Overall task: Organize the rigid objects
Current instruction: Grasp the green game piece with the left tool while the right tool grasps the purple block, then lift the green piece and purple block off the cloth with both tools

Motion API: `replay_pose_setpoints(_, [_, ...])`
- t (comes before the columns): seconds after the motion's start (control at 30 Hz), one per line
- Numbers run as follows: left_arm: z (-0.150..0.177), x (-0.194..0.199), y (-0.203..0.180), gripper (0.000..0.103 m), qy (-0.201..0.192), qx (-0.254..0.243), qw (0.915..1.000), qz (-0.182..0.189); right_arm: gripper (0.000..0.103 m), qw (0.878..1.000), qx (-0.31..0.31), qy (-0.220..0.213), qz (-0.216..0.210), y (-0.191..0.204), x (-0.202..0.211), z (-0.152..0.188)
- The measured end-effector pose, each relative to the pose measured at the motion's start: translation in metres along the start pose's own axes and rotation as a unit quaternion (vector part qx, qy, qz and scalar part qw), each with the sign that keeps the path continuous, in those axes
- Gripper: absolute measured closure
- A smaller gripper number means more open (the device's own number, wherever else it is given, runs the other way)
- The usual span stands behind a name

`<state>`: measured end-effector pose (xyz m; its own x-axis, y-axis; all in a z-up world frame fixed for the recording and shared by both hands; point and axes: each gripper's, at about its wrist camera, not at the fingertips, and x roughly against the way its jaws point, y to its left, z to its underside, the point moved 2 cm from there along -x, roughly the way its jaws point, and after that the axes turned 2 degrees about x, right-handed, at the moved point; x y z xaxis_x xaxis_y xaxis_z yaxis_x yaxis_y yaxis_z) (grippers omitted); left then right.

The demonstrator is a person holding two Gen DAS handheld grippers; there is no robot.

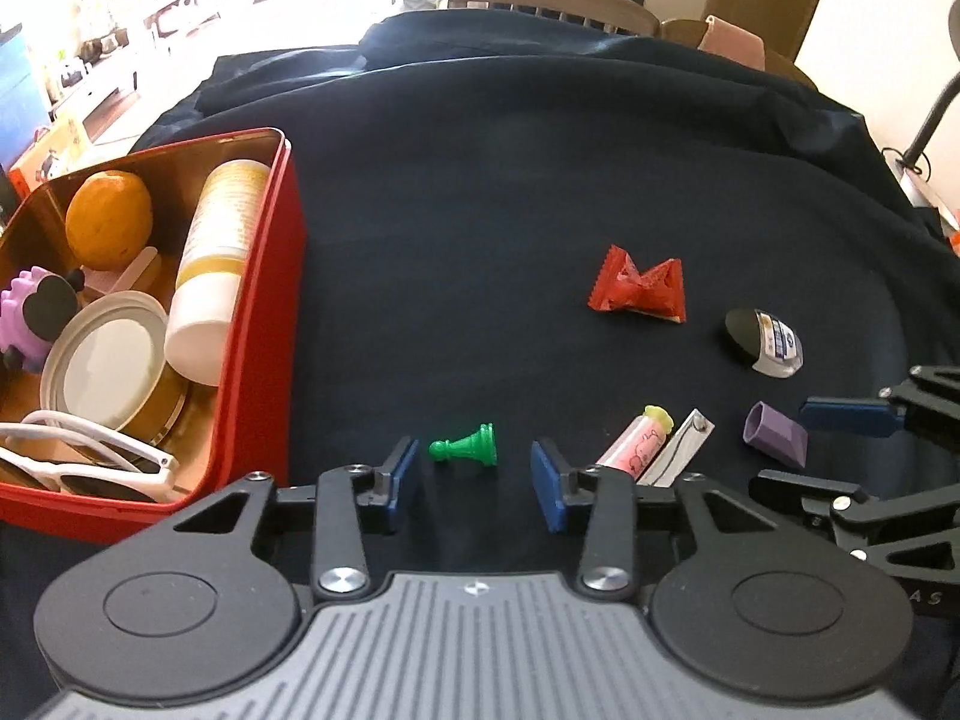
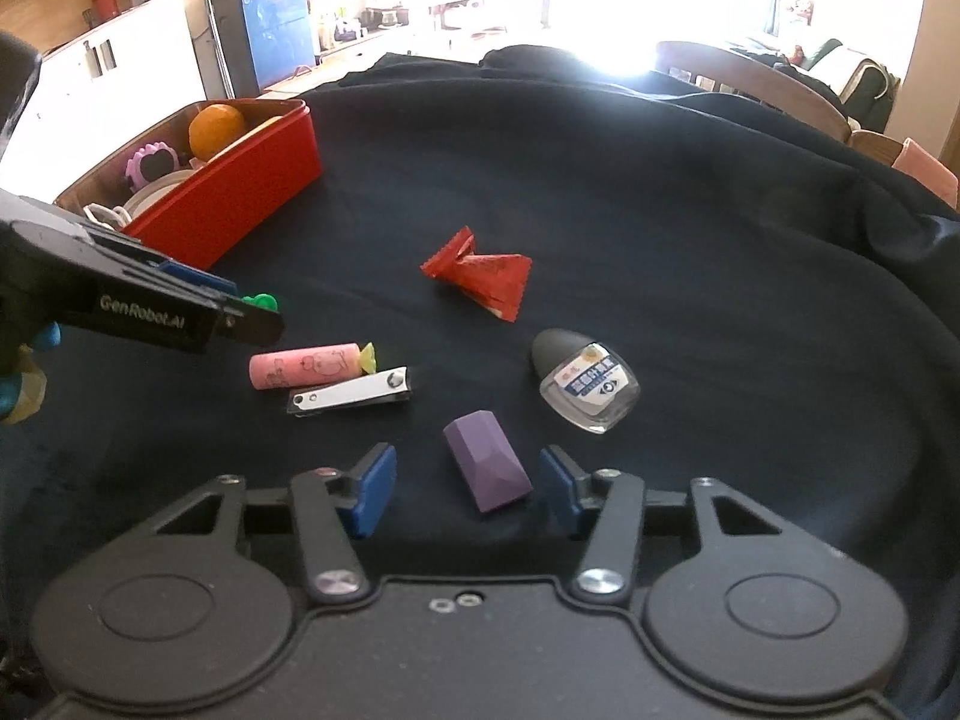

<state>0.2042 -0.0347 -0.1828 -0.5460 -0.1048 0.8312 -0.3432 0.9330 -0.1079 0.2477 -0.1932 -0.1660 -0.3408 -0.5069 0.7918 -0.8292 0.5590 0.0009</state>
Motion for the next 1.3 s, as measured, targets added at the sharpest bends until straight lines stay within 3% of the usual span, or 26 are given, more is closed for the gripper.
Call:
replay_pose_setpoints(0.27, [0.000, 0.000, -0.002, 0.079, 0.002, -0.003, 0.9999, 0.014, 0.072, 1.000, 0.007, 0.000, 0.006, 0.003, -0.005, 0.001])
replay_pose_setpoints(0.33, [-0.001, 0.001, -0.002, 0.081, -0.001, -0.002, 0.9999, 0.011, 0.083, 1.000, 0.011, -0.001, 0.010, 0.004, -0.004, 0.001])
replay_pose_setpoints(0.5, [-0.003, 0.003, -0.004, 0.093, -0.009, -0.008, 0.9998, 0.012, 0.084, 1.000, 0.012, -0.011, 0.014, 0.005, 0.001, 0.003])
replay_pose_setpoints(0.93, [-0.009, 0.014, -0.002, 0.092, -0.013, -0.001, 0.9998, 0.014, 0.084, 1.000, -0.019, -0.019, -0.002, 0.000, 0.017, 0.008])
replay_pose_setpoints(1.03, [-0.010, 0.011, -0.004, 0.082, -0.010, 0.004, 0.9998, 0.017, 0.084, 1.000, -0.021, -0.023, -0.004, 0.000, 0.018, 0.009])
replay_pose_setpoints(1.17, [-0.011, 0.009, -0.005, 0.043, -0.015, 0.012, 0.9998, 0.008, 0.084, 0.999, -0.025, -0.023, -0.007, -0.002, 0.020, 0.011])
replay_pose_setpoints(1.3, [-0.016, -0.001, -0.006, 0.042, -0.009, 0.018, 0.9998, 0.001, 0.084, 0.999, -0.027, -0.022, -0.008, -0.003, 0.021, 0.012])
